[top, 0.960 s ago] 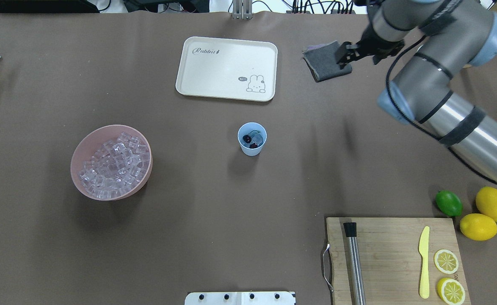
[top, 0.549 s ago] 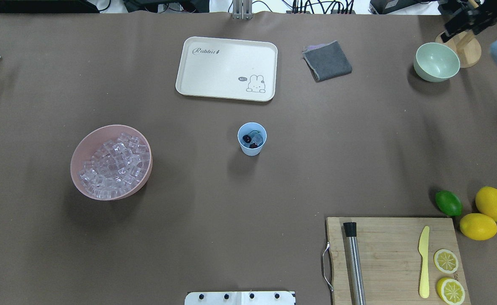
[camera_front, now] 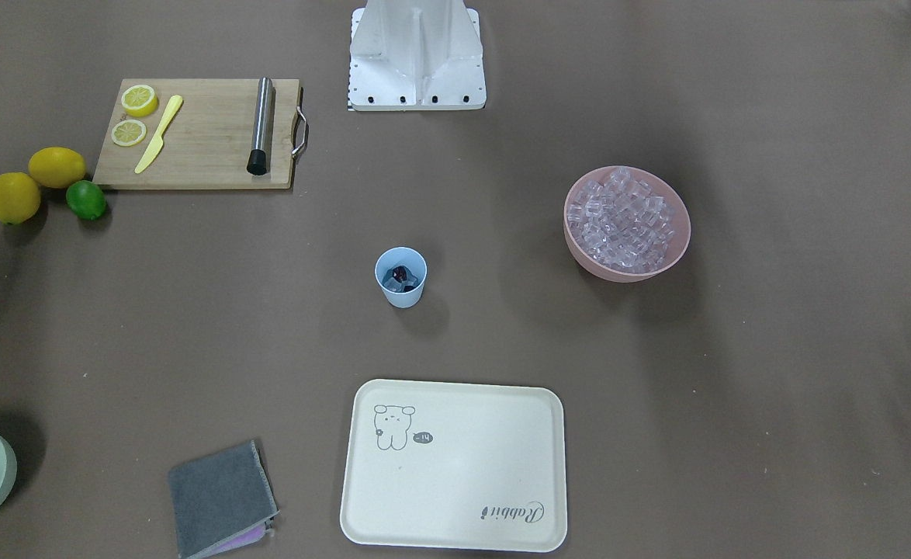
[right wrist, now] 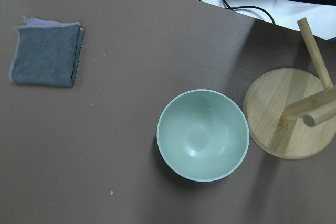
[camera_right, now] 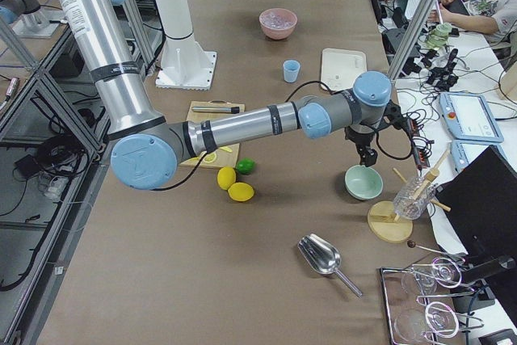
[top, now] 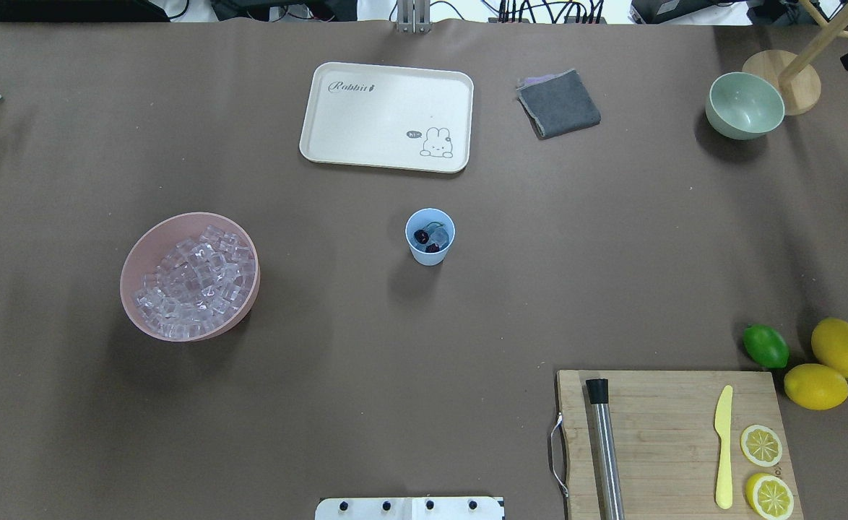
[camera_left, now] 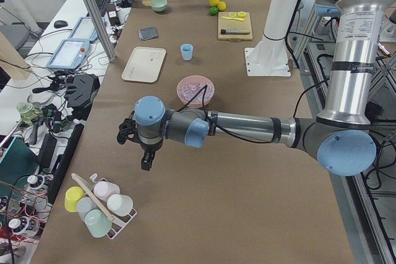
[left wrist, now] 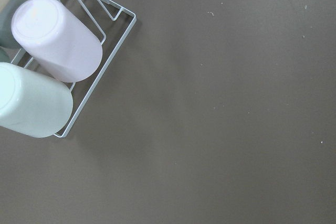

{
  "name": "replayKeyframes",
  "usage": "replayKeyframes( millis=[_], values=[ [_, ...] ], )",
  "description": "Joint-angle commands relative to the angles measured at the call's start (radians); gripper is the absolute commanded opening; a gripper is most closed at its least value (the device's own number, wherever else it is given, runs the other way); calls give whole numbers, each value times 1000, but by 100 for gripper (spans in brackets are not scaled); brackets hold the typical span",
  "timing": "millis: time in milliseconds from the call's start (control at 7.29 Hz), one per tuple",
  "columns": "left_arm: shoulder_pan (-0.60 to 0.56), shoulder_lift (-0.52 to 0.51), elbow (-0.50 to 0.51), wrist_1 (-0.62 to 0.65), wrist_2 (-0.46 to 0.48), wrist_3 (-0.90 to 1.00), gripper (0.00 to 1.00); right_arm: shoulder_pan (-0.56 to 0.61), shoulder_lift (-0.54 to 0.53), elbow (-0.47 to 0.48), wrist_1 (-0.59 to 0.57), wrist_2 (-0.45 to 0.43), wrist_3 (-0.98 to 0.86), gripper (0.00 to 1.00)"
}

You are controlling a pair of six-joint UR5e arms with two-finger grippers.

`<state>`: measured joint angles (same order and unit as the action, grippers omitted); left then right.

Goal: Put ice and cherries in cup

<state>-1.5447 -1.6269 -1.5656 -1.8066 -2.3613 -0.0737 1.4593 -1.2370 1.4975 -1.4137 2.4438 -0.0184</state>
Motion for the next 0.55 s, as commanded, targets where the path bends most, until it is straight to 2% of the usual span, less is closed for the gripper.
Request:
replayKeyframes(
  millis=[0,412],
  values=[
    [-6,5,9,-4,7,-3,98,-11,-58,56,6,9,-8,98],
    [-6,-88,38,16,8,-6,98,-11,-195,104,83,30,-38,99]
  ],
)
